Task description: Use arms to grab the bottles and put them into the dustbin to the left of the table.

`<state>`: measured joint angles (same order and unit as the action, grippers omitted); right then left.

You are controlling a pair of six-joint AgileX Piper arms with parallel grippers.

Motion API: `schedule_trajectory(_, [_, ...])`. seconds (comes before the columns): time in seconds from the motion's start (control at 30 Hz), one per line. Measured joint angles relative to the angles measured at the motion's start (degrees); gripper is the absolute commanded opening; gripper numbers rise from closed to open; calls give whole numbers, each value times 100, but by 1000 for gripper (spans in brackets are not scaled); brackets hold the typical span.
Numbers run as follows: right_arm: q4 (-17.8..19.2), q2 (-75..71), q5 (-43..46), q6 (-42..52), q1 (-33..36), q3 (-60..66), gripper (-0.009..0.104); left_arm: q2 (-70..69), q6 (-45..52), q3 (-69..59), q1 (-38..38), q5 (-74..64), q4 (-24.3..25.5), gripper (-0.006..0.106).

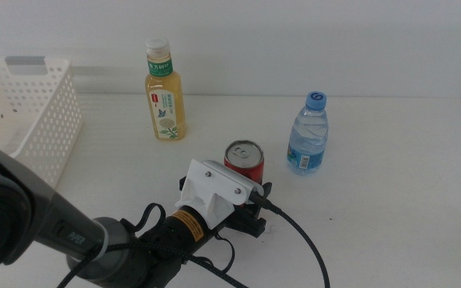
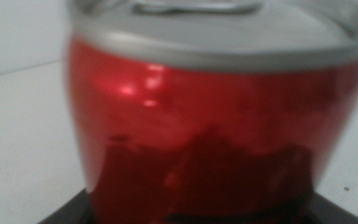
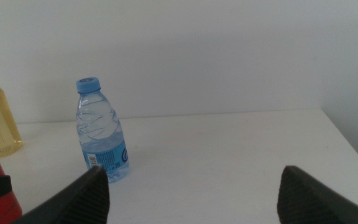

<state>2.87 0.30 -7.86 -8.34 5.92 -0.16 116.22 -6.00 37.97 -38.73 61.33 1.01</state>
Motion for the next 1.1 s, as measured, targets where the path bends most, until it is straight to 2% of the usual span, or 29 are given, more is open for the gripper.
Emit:
schedule_trajectory(0.07, [0,0,0,0,0,0,89,0,107,14,0,-13,2,48])
schedule_trajectory(0.2, [0,0,0,0,0,0,89,-227,146,-54,-10,-342,2,35])
schedule_trajectory(0.33, [0,0,0,0,0,0,89,-983,146,-96,-22,-1558,12,35])
schedule_trajectory(0.53, [0,0,0,0,0,0,89,-2616,205,71,-33,-4221,-224,35])
schedule_trajectory(0.7, [0,0,0,0,0,0,89,-3700,1055,634,254,-6447,-284,35])
schedule_trajectory(0.8, [0,0,0,0,0,0,89,-4045,1495,1238,918,-7954,-550,35])
schedule_trajectory(0.97, [0,0,0,0,0,0,89,-3916,2544,2909,3072,-10114,-1741,35])
schedule_trajectory(1.1, [0,0,0,0,0,0,89,-3369,2919,4098,4379,-11422,-1809,35])
